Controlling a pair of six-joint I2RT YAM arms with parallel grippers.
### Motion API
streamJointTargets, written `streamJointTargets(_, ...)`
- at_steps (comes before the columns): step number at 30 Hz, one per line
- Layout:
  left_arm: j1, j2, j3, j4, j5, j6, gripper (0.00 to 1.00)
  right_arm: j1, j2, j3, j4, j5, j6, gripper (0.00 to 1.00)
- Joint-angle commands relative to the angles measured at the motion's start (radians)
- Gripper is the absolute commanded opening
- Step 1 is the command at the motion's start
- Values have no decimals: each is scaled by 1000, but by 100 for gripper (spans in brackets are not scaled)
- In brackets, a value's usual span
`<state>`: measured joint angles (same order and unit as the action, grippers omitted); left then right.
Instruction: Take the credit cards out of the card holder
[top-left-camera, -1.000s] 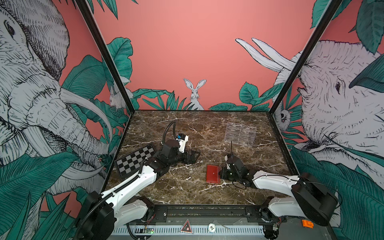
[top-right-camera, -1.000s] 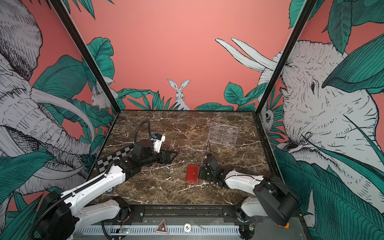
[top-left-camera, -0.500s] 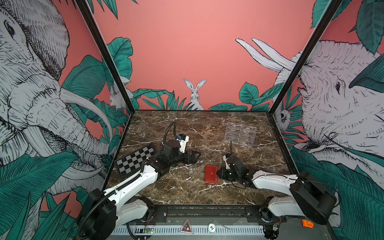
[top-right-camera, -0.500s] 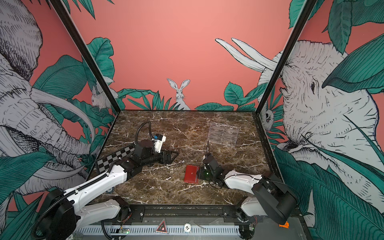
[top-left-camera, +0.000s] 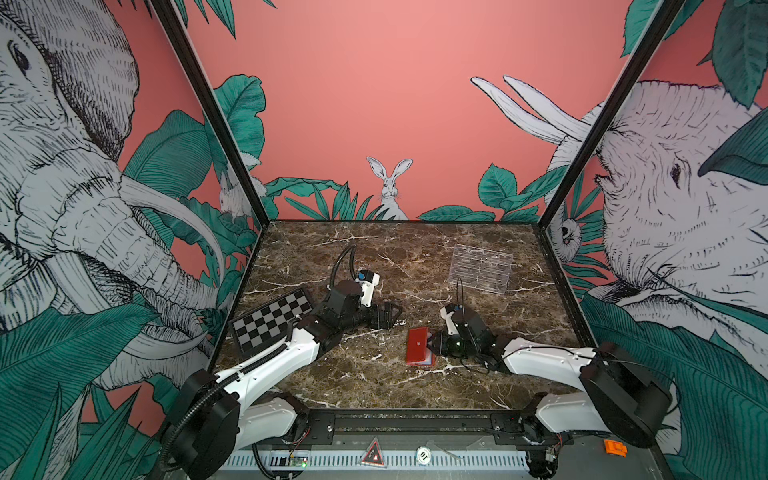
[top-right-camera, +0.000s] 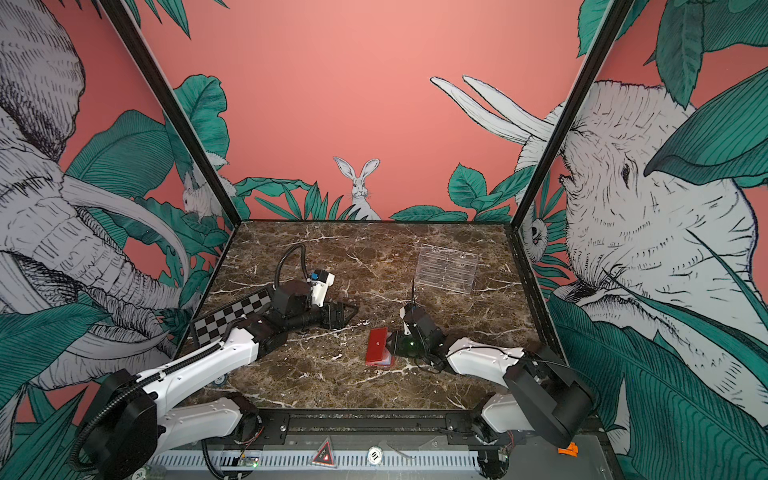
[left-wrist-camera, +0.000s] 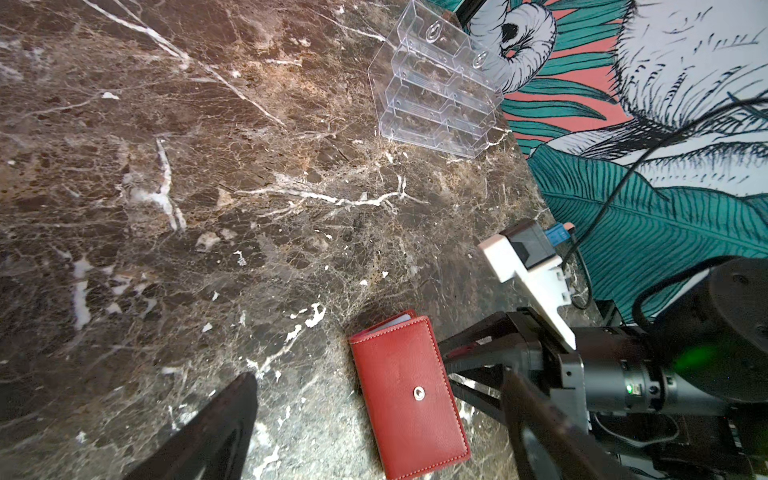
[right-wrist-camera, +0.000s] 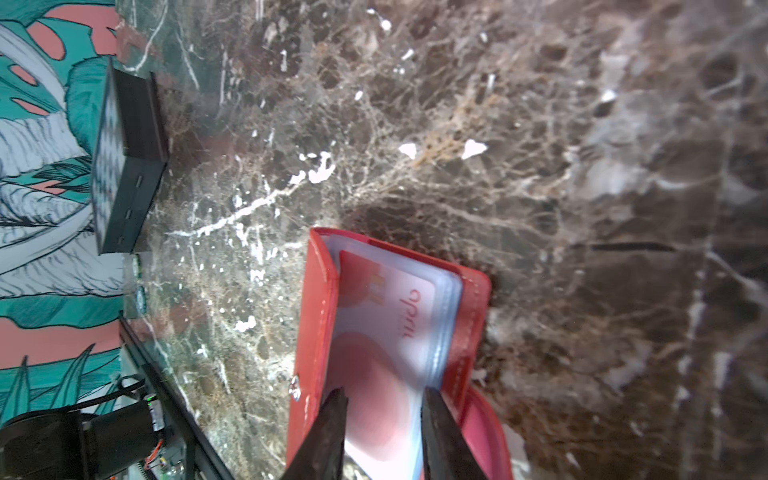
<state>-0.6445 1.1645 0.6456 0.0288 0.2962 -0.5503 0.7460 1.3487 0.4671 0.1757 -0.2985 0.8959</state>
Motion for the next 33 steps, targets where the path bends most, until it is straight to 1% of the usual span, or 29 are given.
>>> streamJointTargets(1,-1,-6,-17,14,3,-8,92,5,0,32,17,-22,-24,33)
streamJointTargets(9,-1,5,-14,13,4,-5,92,13,9,59,6,-32,-32,35)
streamJointTargets(15,-4,36,-5,35,48,-11,91,13,15,53,1,-30,-30,35)
streamJointTargets(18,-19,62,7,38,64,-6,91,12,10,47,-11,-22,-28,36)
streamJointTargets(22,-50,102,33,40,100,19,89,12,1,43,-27,-13,-31,36)
streamJointTargets(23,-88,113,41,35,109,29,89,12,0,43,-31,-13,-32,37)
streamJointTargets(26,-142,139,69,-7,137,87,91,12,5,39,-27,-14,-31,36)
streamJointTargets(29,-194,153,91,-89,103,165,93,12,8,36,-22,-14,-29,37)
streamJointTargets(31,-216,159,89,-116,78,202,99,12,10,36,-23,-13,-28,37)
streamJointTargets(33,-238,167,89,-145,41,239,99,13,13,35,-21,-16,-26,37)
